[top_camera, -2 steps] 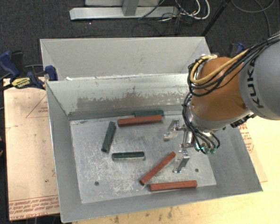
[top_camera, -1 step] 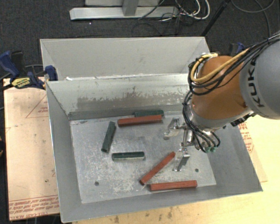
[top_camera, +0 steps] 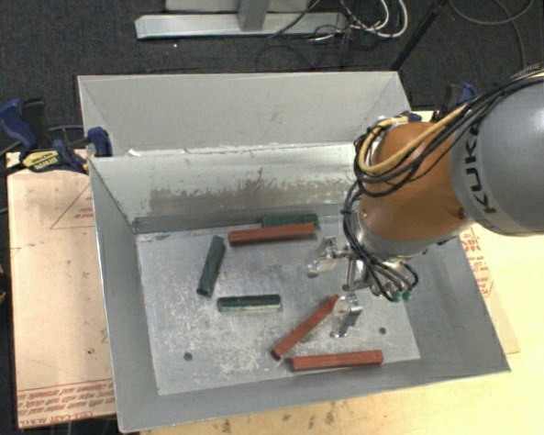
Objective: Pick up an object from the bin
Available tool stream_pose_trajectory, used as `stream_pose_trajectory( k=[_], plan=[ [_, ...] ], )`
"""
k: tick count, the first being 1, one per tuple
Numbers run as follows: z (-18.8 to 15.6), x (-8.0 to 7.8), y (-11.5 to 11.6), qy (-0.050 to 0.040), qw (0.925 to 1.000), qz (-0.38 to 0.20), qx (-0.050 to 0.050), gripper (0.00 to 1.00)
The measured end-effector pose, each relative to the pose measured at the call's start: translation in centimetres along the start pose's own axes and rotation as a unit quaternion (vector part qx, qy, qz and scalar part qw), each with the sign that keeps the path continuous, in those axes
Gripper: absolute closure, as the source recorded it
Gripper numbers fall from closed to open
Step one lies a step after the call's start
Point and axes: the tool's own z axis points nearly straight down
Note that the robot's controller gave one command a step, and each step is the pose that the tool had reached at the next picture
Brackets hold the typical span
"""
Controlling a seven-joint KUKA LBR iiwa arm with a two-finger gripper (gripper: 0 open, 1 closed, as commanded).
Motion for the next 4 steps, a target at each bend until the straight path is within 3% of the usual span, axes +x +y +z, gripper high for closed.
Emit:
stream_pose_trajectory(
  k=[1,2,3,4],
  plan=[
    [3.8,0.1,0.1,0.0054,0.9985,-0.055,-0.001,0.00],
    [3.0,-0.9,0.1,0.0033,0.9879,-0.155,-0.002,0.00],
    [7.2,-1.9,0.5,0.0010,0.9911,-0.133,-0.001,0.00],
    [6.7,-1.9,-1.3,-0.0044,0.9802,-0.198,-0.002,1.00]
  ],
)
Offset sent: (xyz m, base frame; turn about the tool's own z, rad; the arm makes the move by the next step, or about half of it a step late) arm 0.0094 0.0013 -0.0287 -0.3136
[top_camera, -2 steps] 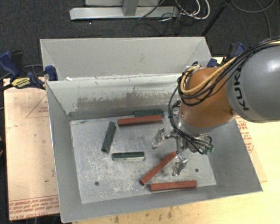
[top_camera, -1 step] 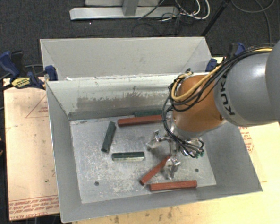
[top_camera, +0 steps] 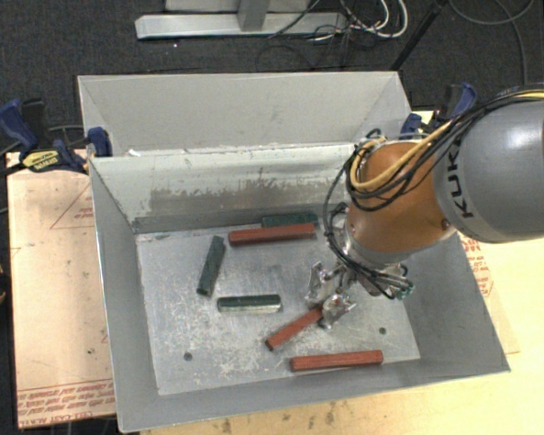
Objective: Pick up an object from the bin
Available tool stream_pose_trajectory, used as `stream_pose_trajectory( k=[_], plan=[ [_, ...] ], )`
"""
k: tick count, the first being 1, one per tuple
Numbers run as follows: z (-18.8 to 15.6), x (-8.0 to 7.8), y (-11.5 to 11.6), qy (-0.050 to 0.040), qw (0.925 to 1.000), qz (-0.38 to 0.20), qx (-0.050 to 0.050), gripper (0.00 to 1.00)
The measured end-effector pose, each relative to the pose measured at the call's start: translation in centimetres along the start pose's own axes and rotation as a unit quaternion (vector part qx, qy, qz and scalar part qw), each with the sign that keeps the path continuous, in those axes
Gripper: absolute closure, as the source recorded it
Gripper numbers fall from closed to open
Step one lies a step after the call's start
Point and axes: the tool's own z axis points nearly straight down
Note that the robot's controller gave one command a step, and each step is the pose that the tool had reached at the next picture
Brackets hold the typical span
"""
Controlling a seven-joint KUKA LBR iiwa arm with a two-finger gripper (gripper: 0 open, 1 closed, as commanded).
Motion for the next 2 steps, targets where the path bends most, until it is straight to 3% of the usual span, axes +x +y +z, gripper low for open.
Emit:
stream_pose_trajectory(
  k=[2],
  plan=[
    [-0.18,-0.03,0.02,0.0008,1.0000,0.000,0.000,1.00]
  ],
)
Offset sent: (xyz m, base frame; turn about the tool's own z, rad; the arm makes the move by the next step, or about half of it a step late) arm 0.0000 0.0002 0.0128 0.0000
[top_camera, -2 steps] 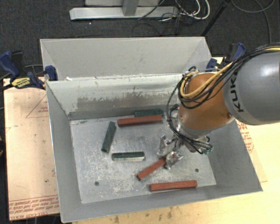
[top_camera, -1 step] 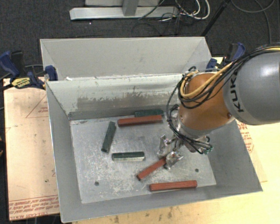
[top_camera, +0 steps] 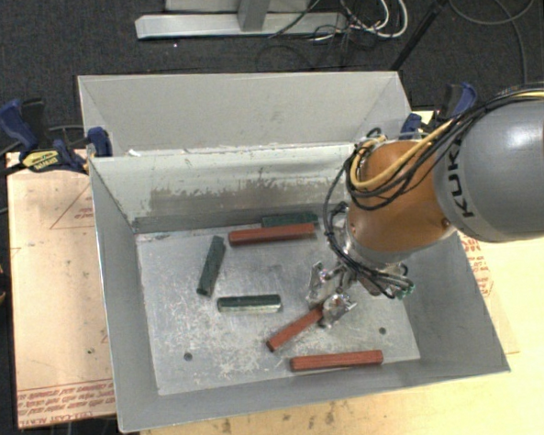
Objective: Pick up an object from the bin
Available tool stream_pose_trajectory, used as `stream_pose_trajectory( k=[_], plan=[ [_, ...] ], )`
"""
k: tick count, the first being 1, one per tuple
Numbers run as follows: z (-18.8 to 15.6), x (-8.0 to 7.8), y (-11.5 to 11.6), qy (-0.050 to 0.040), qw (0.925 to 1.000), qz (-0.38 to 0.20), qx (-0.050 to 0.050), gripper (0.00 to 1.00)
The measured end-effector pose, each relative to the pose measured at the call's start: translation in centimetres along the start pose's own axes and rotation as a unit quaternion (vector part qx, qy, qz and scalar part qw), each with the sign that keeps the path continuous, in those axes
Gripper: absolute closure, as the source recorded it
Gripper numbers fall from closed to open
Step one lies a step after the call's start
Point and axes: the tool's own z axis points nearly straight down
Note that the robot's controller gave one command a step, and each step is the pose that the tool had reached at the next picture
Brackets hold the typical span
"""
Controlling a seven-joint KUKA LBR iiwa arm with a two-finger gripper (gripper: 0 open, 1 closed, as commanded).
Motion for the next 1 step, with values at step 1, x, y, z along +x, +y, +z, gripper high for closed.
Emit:
stream_pose_trajectory(
  k=[1],
  plan=[
    [-0.67,0.21,0.10,0.0049,1.0000,0.000,-0.001,1.00]
  ],
)
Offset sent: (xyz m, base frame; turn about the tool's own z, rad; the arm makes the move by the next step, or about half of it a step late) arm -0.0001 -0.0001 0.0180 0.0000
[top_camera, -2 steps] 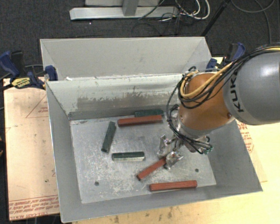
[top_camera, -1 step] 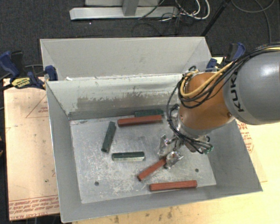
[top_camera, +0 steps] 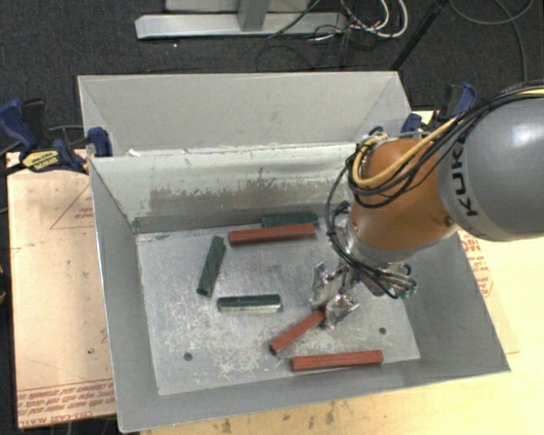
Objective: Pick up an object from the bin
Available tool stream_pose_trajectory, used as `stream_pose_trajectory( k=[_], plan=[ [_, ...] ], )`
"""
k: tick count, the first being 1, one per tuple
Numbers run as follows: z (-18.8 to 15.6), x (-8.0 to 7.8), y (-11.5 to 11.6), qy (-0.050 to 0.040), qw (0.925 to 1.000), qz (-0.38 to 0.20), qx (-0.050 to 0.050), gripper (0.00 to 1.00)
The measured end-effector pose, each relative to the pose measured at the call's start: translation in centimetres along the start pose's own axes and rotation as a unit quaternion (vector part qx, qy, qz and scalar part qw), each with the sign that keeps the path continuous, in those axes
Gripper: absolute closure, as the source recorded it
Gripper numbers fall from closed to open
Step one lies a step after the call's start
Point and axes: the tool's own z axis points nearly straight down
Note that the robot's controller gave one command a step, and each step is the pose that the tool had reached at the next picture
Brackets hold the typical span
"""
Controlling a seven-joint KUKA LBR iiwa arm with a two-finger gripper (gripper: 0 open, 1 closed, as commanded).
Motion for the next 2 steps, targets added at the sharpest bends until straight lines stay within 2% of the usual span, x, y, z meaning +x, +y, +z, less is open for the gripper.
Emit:
stream_pose_trajectory(
  k=[1,2],
  plan=[
    [-1.9,0.3,0.0,0.0039,1.0000,0.001,-0.001,1.00],
    [-3.6,0.1,-0.1,0.0011,1.0000,0.001,0.001,1.00]
  ],
)
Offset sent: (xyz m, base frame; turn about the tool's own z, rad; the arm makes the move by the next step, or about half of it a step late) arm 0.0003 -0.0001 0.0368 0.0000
